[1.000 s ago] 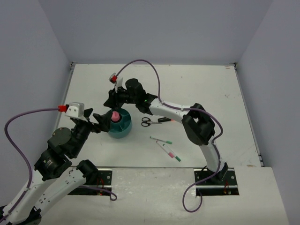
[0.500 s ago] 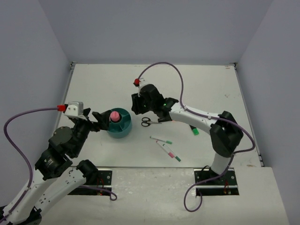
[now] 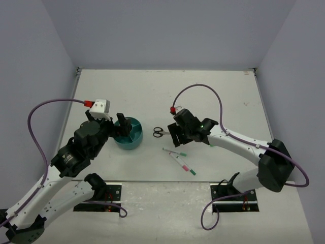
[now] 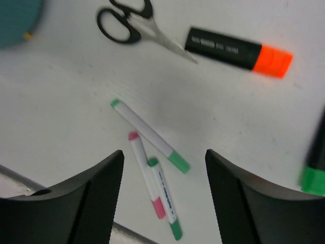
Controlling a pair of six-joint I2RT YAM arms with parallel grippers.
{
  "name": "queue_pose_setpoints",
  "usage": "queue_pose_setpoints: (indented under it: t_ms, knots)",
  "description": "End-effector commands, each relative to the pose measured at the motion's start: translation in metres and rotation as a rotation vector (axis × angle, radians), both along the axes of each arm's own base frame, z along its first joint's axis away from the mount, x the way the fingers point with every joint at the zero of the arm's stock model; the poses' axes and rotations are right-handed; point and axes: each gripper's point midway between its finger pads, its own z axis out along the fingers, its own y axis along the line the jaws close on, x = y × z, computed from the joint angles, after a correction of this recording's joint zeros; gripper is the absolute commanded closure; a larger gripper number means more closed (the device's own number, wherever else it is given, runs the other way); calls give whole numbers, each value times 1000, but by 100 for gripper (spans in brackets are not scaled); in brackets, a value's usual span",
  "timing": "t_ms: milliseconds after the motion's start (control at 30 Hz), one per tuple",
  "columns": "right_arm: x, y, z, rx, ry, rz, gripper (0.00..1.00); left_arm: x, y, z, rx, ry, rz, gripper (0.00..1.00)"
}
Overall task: Sort the stationery into containers
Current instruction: Pick up the pen from the center of the board.
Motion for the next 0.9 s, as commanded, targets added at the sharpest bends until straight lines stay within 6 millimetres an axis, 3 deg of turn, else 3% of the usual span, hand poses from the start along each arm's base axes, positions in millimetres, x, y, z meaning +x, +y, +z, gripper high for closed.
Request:
queue_pose_setpoints:
  t_ms: [0, 167, 333, 633, 867]
  knots:
    - [-49, -51, -27, -159, 163, -59, 39, -3, -3, 23, -51, -37, -26, 0]
    - [-68, -49, -45, -157, 224, -54, 57, -1, -9, 10, -23, -8, -49, 0]
    - [-71, -41, -58, -202, 237, -37, 60, -2, -11, -1, -1, 9, -69, 0]
    - [-79, -42, -86, -298, 266, -62, 66, -8, -5, 2, -6, -14, -67, 0]
    - [-83, -39, -91, -289, 279, -50, 67, -6, -7, -2, 3, -5, -73, 0]
